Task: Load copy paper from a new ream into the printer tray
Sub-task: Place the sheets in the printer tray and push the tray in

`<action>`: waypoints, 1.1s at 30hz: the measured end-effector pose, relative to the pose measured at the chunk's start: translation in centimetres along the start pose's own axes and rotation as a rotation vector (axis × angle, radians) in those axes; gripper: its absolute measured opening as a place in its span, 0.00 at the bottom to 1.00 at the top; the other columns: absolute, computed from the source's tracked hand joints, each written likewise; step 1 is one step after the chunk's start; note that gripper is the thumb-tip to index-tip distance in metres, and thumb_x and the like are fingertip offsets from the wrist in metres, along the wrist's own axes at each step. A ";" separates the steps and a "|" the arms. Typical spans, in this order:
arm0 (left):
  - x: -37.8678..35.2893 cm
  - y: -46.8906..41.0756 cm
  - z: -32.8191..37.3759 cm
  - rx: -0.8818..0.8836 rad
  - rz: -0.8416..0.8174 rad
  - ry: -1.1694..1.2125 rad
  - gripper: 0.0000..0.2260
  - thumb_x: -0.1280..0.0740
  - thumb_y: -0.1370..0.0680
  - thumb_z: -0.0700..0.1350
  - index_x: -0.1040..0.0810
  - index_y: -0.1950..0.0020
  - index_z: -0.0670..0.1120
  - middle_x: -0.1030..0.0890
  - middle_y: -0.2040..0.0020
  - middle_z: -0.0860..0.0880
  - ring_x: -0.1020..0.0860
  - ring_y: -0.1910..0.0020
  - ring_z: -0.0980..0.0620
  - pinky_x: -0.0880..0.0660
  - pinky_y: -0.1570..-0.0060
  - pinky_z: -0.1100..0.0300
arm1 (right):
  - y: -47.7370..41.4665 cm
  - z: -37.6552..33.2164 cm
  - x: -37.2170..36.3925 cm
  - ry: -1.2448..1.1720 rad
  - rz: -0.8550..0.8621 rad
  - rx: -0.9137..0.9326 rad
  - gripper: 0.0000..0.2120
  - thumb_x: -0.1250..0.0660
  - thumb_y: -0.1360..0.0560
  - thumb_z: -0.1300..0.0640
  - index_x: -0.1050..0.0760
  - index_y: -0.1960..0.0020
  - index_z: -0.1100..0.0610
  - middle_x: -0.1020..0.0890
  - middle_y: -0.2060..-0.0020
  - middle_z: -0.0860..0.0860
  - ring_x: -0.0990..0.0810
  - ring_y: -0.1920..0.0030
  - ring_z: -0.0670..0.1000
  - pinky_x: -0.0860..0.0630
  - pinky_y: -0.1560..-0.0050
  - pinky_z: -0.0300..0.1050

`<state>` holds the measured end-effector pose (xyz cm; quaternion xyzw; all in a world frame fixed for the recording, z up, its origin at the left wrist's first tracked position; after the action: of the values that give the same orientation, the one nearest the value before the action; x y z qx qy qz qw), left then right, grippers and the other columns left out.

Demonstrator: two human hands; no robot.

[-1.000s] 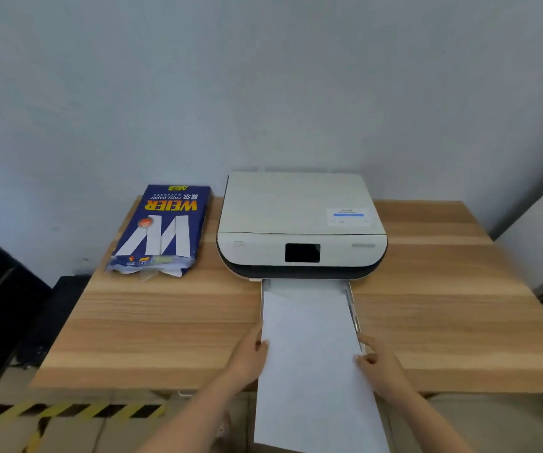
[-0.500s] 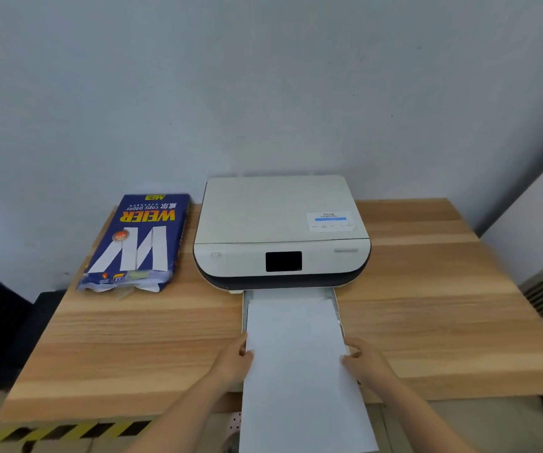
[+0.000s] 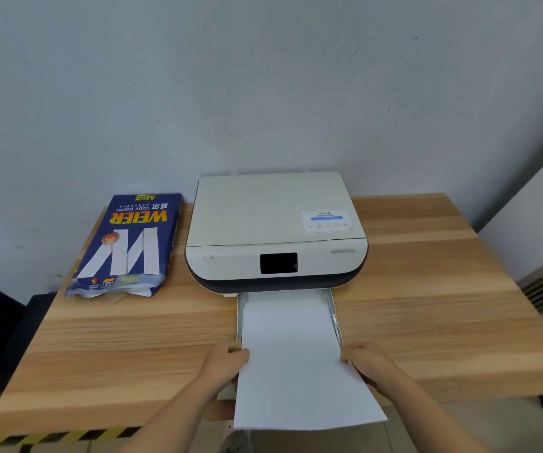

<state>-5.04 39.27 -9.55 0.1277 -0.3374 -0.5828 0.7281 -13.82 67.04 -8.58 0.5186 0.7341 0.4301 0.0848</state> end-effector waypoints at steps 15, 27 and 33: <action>-0.7 -0.3 0.0 0.015 0.067 0.000 0.20 0.38 0.22 0.36 0.33 0.30 0.44 0.24 0.51 0.50 0.24 0.56 0.55 0.29 0.67 0.67 | -0.7 0.2 -1.0 -0.102 0.143 0.067 0.15 0.37 0.28 0.67 0.27 0.43 0.56 0.19 0.51 0.57 0.19 0.57 0.55 0.25 0.65 0.43; -0.7 -0.5 -1.3 0.062 0.109 0.067 0.24 0.35 0.26 0.32 0.32 0.32 0.42 0.22 0.54 0.51 0.22 0.57 0.53 0.23 0.63 0.62 | -2.0 1.8 -2.0 -0.106 0.209 0.004 0.18 0.38 0.30 0.71 0.26 0.42 0.59 0.19 0.52 0.59 0.19 0.55 0.59 0.21 0.60 0.49; 0.2 -1.3 -0.8 0.033 0.207 0.194 0.23 0.32 0.25 0.34 0.32 0.31 0.42 0.22 0.49 0.48 0.22 0.51 0.49 0.23 0.59 0.61 | -2.2 0.7 -1.9 -0.204 0.246 0.023 0.17 0.35 0.29 0.70 0.27 0.42 0.58 0.19 0.54 0.58 0.20 0.60 0.56 0.25 0.67 0.45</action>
<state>-5.49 38.55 -10.79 0.1602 -0.2864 -0.4840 0.8112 -14.11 65.67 -11.20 0.6464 0.6577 0.3737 0.0996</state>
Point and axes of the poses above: each hand's wrist, its own y-axis away from the middle knuckle, its own x-axis out of the back of the hand, z = x × y, the point moved 4 cm from there along -y, towards the middle knuckle
